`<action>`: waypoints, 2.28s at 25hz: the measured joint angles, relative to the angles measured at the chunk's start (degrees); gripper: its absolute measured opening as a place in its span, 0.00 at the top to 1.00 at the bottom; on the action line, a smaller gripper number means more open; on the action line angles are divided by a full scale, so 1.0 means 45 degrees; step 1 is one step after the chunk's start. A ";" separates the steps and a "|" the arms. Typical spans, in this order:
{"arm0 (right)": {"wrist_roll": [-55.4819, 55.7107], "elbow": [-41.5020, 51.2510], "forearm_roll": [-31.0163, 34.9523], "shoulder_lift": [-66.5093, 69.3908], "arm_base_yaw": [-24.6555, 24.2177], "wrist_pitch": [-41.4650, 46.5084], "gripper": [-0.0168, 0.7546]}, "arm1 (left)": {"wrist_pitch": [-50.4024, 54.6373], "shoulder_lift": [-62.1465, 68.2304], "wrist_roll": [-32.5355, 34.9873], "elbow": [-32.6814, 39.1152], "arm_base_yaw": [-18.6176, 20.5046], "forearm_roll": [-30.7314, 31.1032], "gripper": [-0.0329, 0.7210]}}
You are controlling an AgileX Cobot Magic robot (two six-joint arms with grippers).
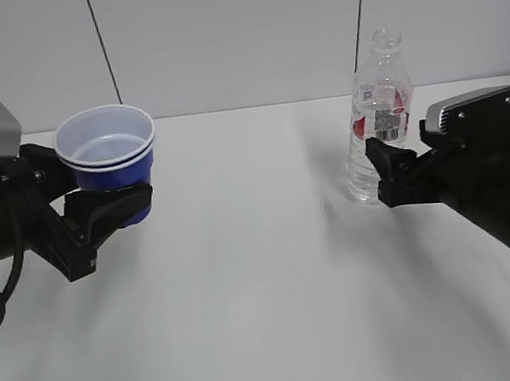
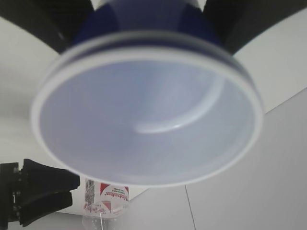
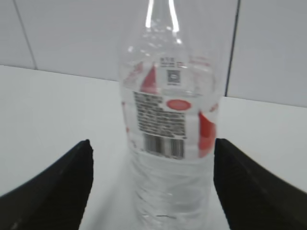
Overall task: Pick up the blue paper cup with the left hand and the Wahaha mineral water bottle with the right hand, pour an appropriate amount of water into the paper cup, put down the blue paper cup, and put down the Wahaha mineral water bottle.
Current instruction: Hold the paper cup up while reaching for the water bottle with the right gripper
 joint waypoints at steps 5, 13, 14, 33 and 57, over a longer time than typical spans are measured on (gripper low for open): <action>0.0442 -0.0049 -0.1390 0.0084 0.0000 -0.0057 0.22 | 0.0000 0.0000 0.0000 0.0000 0.0000 0.0000 0.34; 0.0648 0.0100 0.1009 0.0244 0.0000 -0.0057 0.22 | 0.0008 0.0000 0.0000 0.0000 0.0000 0.0000 0.34; 0.0648 0.0100 0.1110 0.0254 0.0000 -0.0084 0.22 | 0.0008 0.0000 0.0000 0.0000 0.0000 0.0000 0.34; 0.0840 -0.0280 0.0229 0.0428 0.0000 -0.0084 0.12 | 0.0029 0.0000 0.0000 0.0000 0.0000 0.0000 0.34; 0.0766 -0.2526 0.0869 0.1842 0.0000 -0.0135 0.12 | 0.0029 0.0000 0.0000 0.0000 0.0000 -0.0194 0.34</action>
